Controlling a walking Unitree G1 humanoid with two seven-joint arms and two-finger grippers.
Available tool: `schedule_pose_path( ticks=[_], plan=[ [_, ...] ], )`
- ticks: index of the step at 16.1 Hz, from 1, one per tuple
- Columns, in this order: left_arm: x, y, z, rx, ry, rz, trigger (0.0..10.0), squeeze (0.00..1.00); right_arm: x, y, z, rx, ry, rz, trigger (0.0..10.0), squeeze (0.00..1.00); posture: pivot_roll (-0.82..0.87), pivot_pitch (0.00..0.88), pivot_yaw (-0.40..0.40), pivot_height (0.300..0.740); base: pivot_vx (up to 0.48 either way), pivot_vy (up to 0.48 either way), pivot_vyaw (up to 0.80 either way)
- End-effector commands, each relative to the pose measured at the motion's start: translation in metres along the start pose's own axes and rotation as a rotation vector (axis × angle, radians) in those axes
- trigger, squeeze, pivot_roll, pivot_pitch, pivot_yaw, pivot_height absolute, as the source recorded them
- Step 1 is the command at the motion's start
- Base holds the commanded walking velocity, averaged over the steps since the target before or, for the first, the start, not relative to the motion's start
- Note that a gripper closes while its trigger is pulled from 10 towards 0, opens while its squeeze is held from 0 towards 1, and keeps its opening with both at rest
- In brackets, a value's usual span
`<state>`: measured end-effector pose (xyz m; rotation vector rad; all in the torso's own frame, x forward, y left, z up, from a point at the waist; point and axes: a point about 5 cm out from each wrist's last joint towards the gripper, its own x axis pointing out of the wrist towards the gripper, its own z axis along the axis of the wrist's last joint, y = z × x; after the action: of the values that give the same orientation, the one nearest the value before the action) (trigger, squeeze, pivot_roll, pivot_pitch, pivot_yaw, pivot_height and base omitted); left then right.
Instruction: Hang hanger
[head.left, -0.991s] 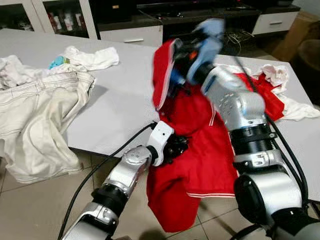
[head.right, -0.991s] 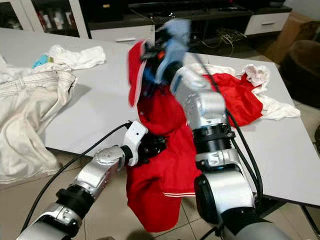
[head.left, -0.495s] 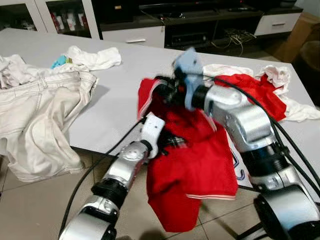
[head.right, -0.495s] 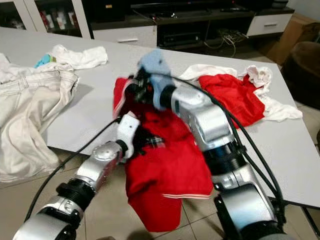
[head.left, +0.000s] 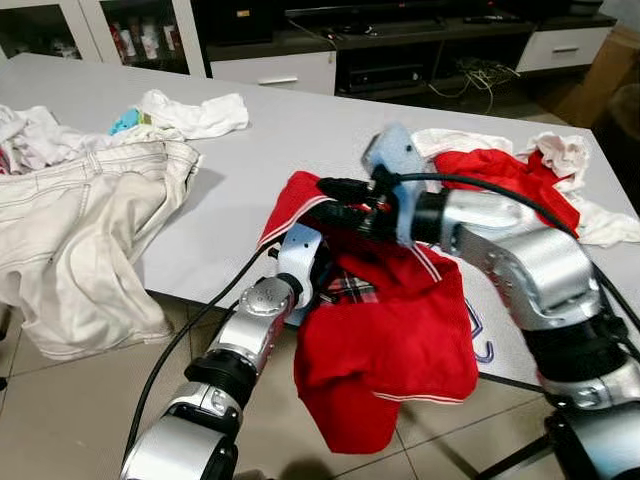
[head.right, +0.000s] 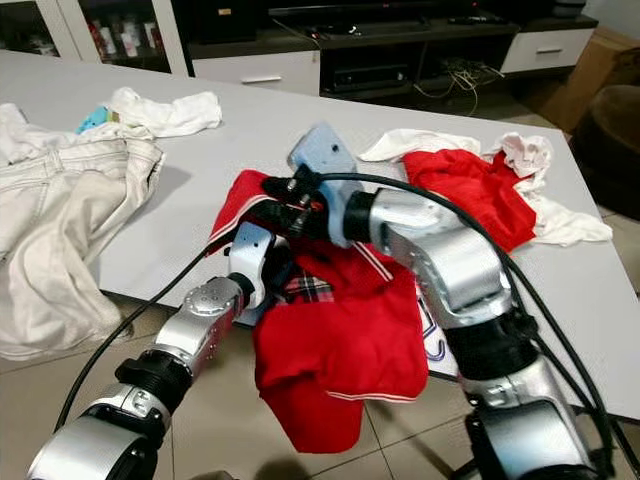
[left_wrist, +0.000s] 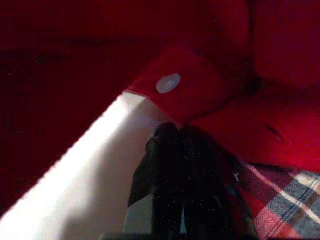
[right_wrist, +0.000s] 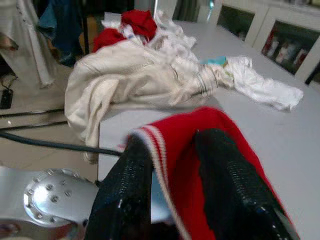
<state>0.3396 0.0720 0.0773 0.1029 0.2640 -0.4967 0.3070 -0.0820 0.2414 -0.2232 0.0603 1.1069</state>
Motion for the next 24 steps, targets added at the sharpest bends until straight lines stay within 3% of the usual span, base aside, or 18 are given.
schedule_pose_path(
  ticks=[1,3,4,5,6,7,8,10,12,13,15,16,18,19,21,24],
  plan=[
    [0.002,0.001,0.005,0.01,-0.011,0.011,0.0,0.0,-0.008,0.001,0.01,-0.022,-0.031,0.015,10.0,0.0,-0.09,0.0,0.005,0.74,0.0,0.0,0.0],
    [0.002,0.001,0.005,0.01,-0.014,0.011,0.0,0.0,-0.011,-0.006,0.012,-0.006,-0.049,-0.026,10.0,0.0,-0.09,0.0,0.003,0.74,0.0,0.0,0.0],
    [0.003,0.001,0.006,0.017,-0.023,0.013,0.0,0.0,-0.01,-0.007,0.007,0.011,-0.032,-0.03,5.8,0.0,-0.09,0.0,0.003,0.74,0.0,0.0,0.0],
    [0.003,0.001,0.007,0.029,-0.033,0.015,0.0,0.0,-0.007,-0.007,-0.001,0.019,0.003,-0.043,0.0,0.0,-0.09,0.0,0.003,0.74,0.0,0.0,0.0],
    [0.003,0.001,0.008,0.032,-0.04,0.022,3.2,0.0,-0.003,-0.007,-0.01,0.018,0.044,-0.062,3.7,0.0,-0.09,0.0,0.002,0.74,0.0,0.0,0.0],
    [0.004,0.002,0.009,0.029,-0.043,0.037,7.3,0.0,0.0,-0.013,-0.017,0.052,0.073,-0.141,10.0,0.0,-0.09,0.0,0.002,0.74,0.0,0.0,0.0],
    [0.004,0.003,0.01,0.029,-0.044,0.04,7.3,0.0,-0.001,-0.016,-0.017,0.065,0.07,-0.174,10.0,0.0,-0.09,0.0,0.002,0.74,0.0,0.0,0.0],
    [0.003,0.005,0.009,0.033,-0.043,0.054,9.0,0.0,-0.015,-0.035,-0.016,0.089,0.068,-0.304,10.0,0.0,-0.09,0.0,0.005,0.74,0.0,0.0,0.0],
    [0.003,0.005,0.009,0.034,-0.045,0.057,8.8,0.0,-0.033,-0.044,-0.018,0.084,0.085,-0.353,10.0,0.0,-0.09,0.0,0.006,0.74,0.0,0.0,0.0],
    [0.002,0.006,0.009,0.035,-0.046,0.058,8.7,0.0,-0.058,-0.052,-0.016,0.082,0.094,-0.405,10.0,0.0,-0.09,0.0,0.006,0.74,0.0,0.0,0.0],
    [0.002,0.006,0.009,0.035,-0.048,0.06,8.4,0.0,-0.085,-0.058,-0.017,0.079,0.119,-0.452,10.0,0.0,-0.1,0.0,0.008,0.74,0.0,0.0,0.0],
    [0.002,0.006,0.009,0.035,-0.048,0.059,8.3,0.0,-0.097,-0.054,-0.022,0.08,0.148,-0.437,10.0,0.0,-0.1,0.0,0.008,0.74,0.0,0.0,0.0],
    [0.002,0.005,0.008,0.036,-0.046,0.057,8.1,0.0,-0.104,-0.036,-0.038,0.074,0.215,-0.324,10.0,0.0,-0.11,0.0,0.01,0.74,0.0,0.0,0.0],
    [0.003,0.005,0.008,0.036,-0.045,0.056,8.0,0.0,-0.104,-0.029,-0.044,0.078,0.23,-0.279,10.0,0.0,-0.11,0.0,0.01,0.74,0.0,0.0,0.0],
    [0.003,0.004,0.009,0.037,-0.046,0.051,8.0,0.0,-0.1,0.007,-0.069,0.125,0.273,-0.076,10.0,0.0,-0.11,0.0,0.01,0.74,0.0,0.0,0.0],
    [0.003,0.004,0.008,0.037,-0.046,0.053,8.0,0.0,-0.095,0.024,-0.078,0.176,0.245,0.016,10.0,0.0,-0.1,0.0,0.009,0.74,0.0,0.0,0.0]
  ],
)
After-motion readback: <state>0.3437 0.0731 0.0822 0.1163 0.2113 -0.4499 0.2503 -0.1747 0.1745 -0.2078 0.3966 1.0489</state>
